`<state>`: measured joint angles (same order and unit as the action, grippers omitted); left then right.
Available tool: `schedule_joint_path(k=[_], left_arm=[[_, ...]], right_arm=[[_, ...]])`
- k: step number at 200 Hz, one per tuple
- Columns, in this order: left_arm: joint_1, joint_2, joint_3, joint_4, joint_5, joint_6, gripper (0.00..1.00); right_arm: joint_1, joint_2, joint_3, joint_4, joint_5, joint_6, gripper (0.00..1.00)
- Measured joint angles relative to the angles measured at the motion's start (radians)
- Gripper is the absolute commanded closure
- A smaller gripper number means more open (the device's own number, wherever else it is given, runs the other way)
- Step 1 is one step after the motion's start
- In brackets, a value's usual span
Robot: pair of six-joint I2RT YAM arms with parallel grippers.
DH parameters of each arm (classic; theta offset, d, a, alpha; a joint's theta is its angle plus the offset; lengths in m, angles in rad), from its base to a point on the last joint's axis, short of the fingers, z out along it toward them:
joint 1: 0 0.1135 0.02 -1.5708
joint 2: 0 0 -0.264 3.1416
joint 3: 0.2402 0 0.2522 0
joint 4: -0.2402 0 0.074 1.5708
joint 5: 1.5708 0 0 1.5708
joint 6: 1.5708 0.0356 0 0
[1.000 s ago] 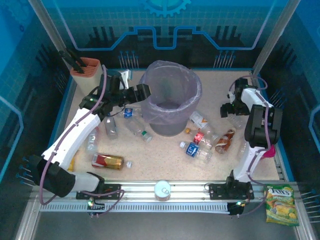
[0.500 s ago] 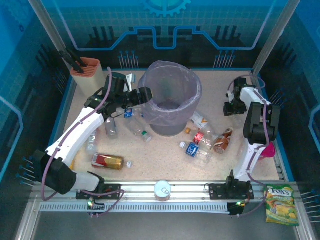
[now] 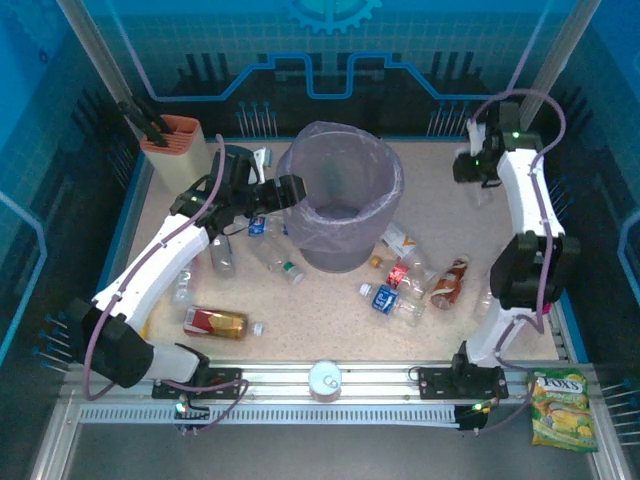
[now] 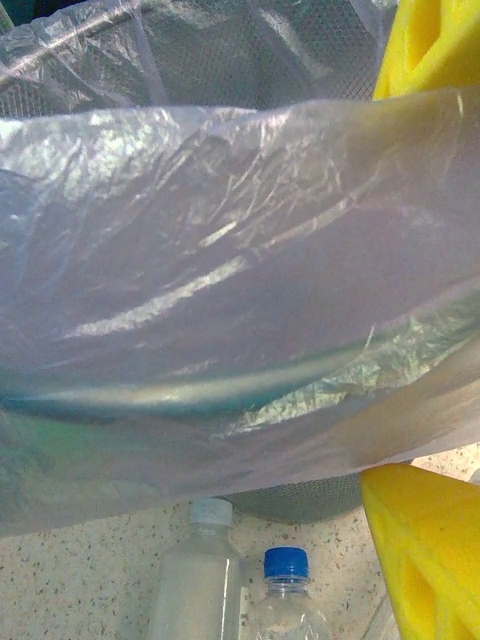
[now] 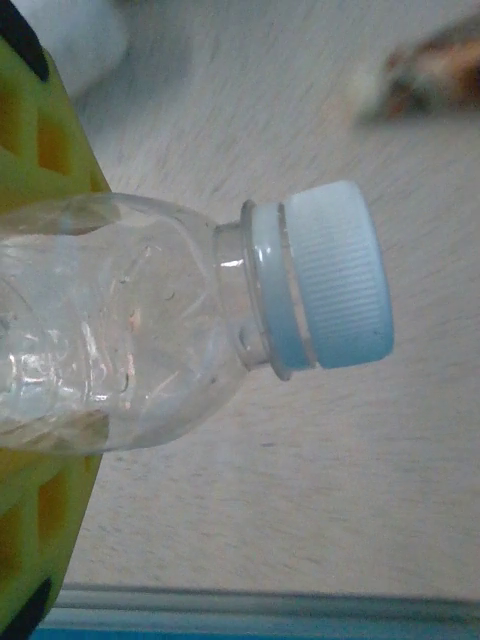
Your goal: Put the plastic bottles in the bin
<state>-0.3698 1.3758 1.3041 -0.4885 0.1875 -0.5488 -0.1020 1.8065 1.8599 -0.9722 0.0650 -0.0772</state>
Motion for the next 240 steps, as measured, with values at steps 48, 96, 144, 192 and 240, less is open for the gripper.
schedule_joint_path(k=[48,96,144,192,240], left_arm=[[-0.005,0.01,0.0,0.005,0.0,0.0,0.2],[-0.014,0.015,-0.006,0.007,0.0,0.001,0.2],[-0.014,0.015,-0.011,0.007,-0.008,0.005,0.2],[-0.014,0.015,-0.012,0.007,-0.016,0.005,0.2],[-0.014,0.014,-0.019,0.006,-0.031,0.005,0.2]], right_arm=[[0.251,-0.122,0.33,-0.053,-0.135,0.108,0.55],[0.544,-0.053,0.492,-0.069,-0.171,0.161,0.55],[0.68,0.138,0.527,-0.151,-0.09,0.16,0.55],[0.711,0.207,0.389,-0.178,-0.038,0.172,0.52],[0.715,0.256,0.277,-0.164,-0.016,0.201,0.4]])
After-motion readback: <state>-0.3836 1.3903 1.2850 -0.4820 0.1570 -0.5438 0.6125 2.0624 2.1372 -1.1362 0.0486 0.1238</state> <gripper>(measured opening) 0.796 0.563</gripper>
